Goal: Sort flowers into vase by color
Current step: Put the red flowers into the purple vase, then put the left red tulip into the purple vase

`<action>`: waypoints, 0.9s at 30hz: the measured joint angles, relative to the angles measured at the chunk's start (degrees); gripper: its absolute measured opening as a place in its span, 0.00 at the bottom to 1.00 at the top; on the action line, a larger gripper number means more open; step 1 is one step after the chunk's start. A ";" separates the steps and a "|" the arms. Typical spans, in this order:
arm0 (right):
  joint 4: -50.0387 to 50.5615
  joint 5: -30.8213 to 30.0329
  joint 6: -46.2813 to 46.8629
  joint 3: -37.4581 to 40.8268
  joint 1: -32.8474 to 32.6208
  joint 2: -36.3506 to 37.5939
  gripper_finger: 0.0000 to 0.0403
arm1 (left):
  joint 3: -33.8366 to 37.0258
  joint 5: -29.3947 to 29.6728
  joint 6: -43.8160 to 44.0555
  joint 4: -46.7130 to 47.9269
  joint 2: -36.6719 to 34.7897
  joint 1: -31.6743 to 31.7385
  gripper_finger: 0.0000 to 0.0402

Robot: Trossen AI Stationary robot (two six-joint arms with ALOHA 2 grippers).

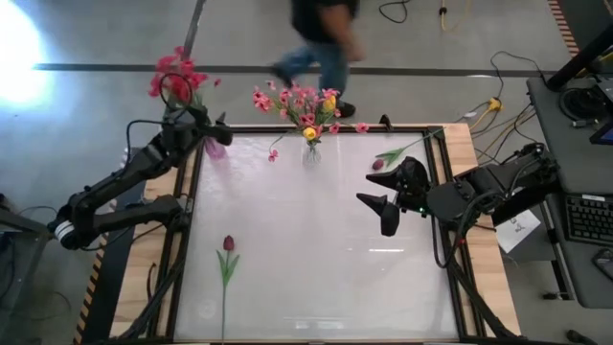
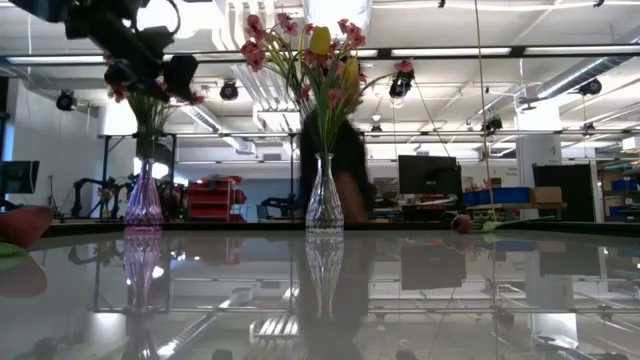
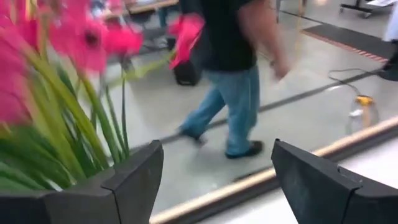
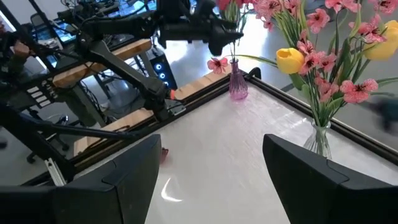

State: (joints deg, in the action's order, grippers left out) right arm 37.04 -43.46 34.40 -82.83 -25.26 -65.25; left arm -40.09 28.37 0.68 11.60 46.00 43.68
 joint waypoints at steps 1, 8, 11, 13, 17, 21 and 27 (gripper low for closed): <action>-0.02 0.00 0.16 0.00 0.00 0.00 0.68 | 0.78 -1.02 1.17 -0.05 0.07 -0.06 0.70; 0.00 0.00 -0.36 0.00 0.00 -0.02 0.68 | 4.14 -3.88 2.64 -3.88 -0.32 -1.78 0.73; 0.09 0.07 -0.93 0.00 0.00 -0.04 0.68 | 5.36 -4.73 -0.01 -5.64 -1.96 -1.83 0.76; 0.19 0.07 -1.83 0.00 0.00 -0.04 0.68 | 6.26 -6.64 -1.99 -7.71 -3.12 -1.90 0.77; 0.19 -0.06 -6.19 0.00 0.00 -0.40 0.68 | 8.86 -8.77 -4.57 -11.81 -5.03 -1.88 0.71; 0.22 0.11 -13.01 0.00 0.02 -1.81 0.68 | 10.82 -9.93 -7.00 -13.54 -5.53 -1.88 0.54; 0.39 -0.07 -20.42 0.00 0.39 -4.25 0.63 | 12.33 -14.01 -9.68 -14.53 -5.51 -1.86 0.15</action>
State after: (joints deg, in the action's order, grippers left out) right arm 37.43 -43.53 13.98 -82.83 -24.86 -69.50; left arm -27.76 14.36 -9.00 -2.94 40.49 41.82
